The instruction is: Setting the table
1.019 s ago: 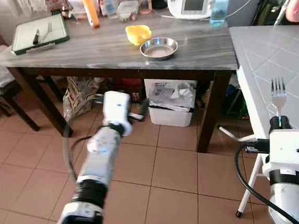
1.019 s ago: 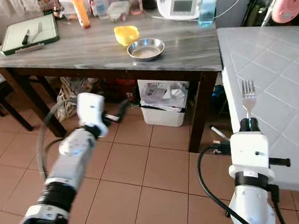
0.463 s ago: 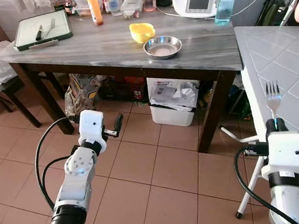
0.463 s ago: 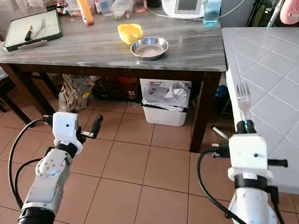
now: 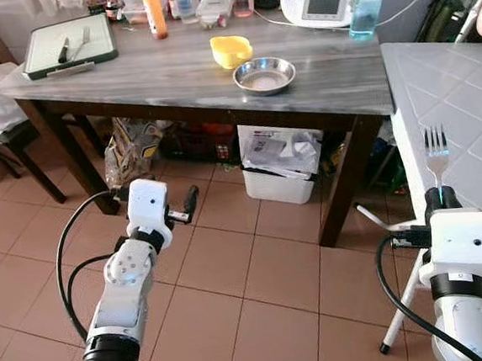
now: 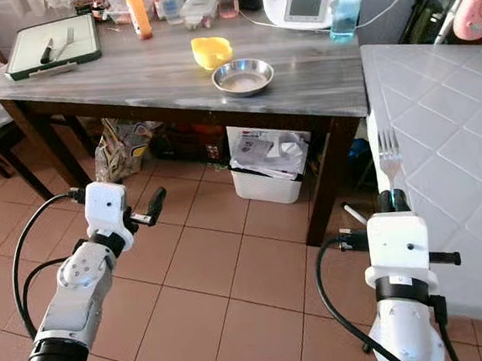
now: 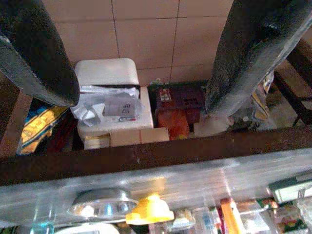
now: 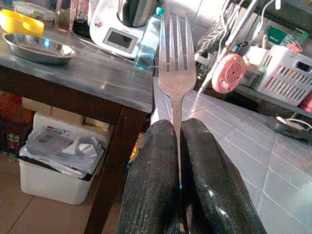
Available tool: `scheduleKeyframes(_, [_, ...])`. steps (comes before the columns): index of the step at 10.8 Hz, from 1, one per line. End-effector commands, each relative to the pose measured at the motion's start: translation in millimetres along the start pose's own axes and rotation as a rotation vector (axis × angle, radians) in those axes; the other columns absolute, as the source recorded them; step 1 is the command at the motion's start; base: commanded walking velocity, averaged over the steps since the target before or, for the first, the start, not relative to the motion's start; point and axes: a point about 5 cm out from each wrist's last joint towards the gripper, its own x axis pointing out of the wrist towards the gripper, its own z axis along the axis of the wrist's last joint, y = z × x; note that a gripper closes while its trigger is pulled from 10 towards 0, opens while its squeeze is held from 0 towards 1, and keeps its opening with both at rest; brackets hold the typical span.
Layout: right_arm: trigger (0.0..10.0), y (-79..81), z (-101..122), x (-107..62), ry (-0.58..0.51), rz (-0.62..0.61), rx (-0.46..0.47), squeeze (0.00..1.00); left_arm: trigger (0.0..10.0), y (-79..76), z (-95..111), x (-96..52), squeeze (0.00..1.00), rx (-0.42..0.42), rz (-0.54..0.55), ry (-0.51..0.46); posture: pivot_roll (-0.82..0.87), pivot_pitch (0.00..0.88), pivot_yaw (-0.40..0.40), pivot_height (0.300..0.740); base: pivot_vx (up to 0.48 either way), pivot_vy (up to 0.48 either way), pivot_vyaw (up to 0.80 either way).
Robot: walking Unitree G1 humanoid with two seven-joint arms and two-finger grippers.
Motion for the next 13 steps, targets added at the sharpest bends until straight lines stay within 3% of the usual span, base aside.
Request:
scheduleKeyframes(1, [10.0, 0.3, 1, 0.7, -0.007, -0.004, 0.006, 0.0, 10.0, 0.9, 6, 2.0, 0.0, 0.003, 0.005, -0.013, 0.03, 0.099, 0.037, 0.74, 0.311, 0.0, 0.0])
scheduleKeyframes(13, [10.0, 0.3, 2, -2.4, -0.009, -0.013, -0.013, 0.0, 10.0, -12.9, 7, 6.6, 0.0, -0.012, -0.053, -0.002, 0.01, 0.1, 0.05, 0.74, 0.333, 0.0, 0.0])
